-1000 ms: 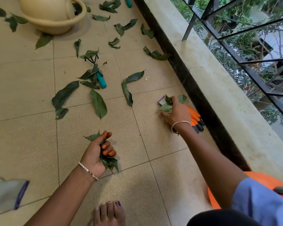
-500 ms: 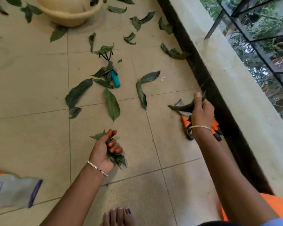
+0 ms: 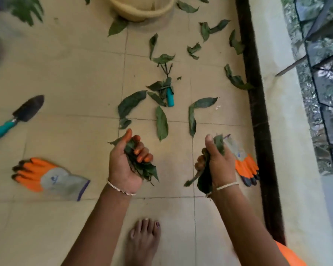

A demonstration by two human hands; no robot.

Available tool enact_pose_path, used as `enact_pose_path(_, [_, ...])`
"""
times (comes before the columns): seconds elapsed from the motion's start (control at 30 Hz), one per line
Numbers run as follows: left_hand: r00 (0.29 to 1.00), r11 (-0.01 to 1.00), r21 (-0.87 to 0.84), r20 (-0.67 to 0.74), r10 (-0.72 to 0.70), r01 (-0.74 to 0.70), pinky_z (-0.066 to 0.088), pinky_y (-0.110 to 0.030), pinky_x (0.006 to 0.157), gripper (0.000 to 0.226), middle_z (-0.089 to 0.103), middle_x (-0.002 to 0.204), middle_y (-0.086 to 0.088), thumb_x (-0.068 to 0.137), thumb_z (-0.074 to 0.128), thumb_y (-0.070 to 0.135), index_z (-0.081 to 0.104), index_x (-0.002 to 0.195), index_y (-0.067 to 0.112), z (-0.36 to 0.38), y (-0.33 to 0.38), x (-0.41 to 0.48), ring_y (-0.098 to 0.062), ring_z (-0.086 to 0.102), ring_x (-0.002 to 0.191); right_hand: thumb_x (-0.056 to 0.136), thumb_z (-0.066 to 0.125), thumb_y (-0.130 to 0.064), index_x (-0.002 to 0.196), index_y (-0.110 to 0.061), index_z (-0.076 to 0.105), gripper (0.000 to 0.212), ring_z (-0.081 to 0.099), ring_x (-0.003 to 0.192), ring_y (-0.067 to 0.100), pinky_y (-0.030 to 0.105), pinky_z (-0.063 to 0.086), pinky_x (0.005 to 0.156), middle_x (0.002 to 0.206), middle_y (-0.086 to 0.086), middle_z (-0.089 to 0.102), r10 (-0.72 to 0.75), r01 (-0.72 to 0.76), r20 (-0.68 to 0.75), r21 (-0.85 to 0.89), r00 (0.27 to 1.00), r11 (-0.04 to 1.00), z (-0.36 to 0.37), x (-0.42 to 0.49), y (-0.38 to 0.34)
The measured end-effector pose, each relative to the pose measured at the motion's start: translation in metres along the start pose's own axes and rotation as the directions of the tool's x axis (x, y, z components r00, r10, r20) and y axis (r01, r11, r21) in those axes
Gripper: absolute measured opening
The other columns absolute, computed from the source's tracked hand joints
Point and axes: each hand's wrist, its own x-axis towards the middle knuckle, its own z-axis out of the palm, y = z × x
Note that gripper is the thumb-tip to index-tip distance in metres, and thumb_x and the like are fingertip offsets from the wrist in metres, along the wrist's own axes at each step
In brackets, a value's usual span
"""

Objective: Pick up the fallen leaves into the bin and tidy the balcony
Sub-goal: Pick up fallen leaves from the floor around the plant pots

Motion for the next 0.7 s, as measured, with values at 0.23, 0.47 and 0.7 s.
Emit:
enact_pose_path(0.23, [0.993, 0.986, -0.162, -0.108, -0.05, 0.032, 0.027, -0.018, 0.037, 0.038, 0.031, 0.049, 0.007, 0.091, 0.055, 0.033, 0.038, 0.059, 0.021, -0.012, 0.052, -0.164, -0.006, 0.029, 0.037, 0.097, 0.048, -0.048, 0.079, -0.017, 0.051, 0.037, 0.022, 0.032, 0.007, 0.011, 0.022, 0.029, 0.056, -0.003, 0.032, 0.448, -0.482, 0.333, 0.024, 0.83, 0.876, 0.047, -0.139, -0.024])
enact_pose_path(0.47, [0.976, 0.969, -0.233, -0.217, 0.026, -0.078, 0.03, -0.019, 0.035, 0.042, 0.033, 0.051, 0.006, 0.098, 0.051, 0.036, 0.039, 0.062, 0.02, 0.017, 0.102, -0.378, -0.008, 0.031, 0.036, 0.049, 0.098, -0.024, 0.078, -0.012, 0.056, 0.052, 0.03, 0.03, 0.009, 0.015, 0.026, 0.024, 0.056, -0.001, 0.037, 0.597, -0.729, 0.625, -0.065, 0.503, 0.682, 0.058, -0.32, -0.083])
enact_pose_path(0.7, [0.95, 0.926, -0.308, -0.285, 0.13, -0.219, 0.03, -0.019, 0.037, 0.041, 0.033, 0.054, 0.005, 0.096, 0.055, 0.032, 0.039, 0.059, 0.021, 0.078, 0.133, -0.605, -0.008, 0.03, 0.037, 0.069, 0.088, -0.019, 0.078, -0.008, 0.059, 0.032, 0.029, 0.034, 0.01, 0.019, 0.028, 0.026, 0.059, 0.001, 0.042, 0.633, -0.744, 0.749, -0.307, 0.196, 0.594, 0.068, -0.509, -0.172])
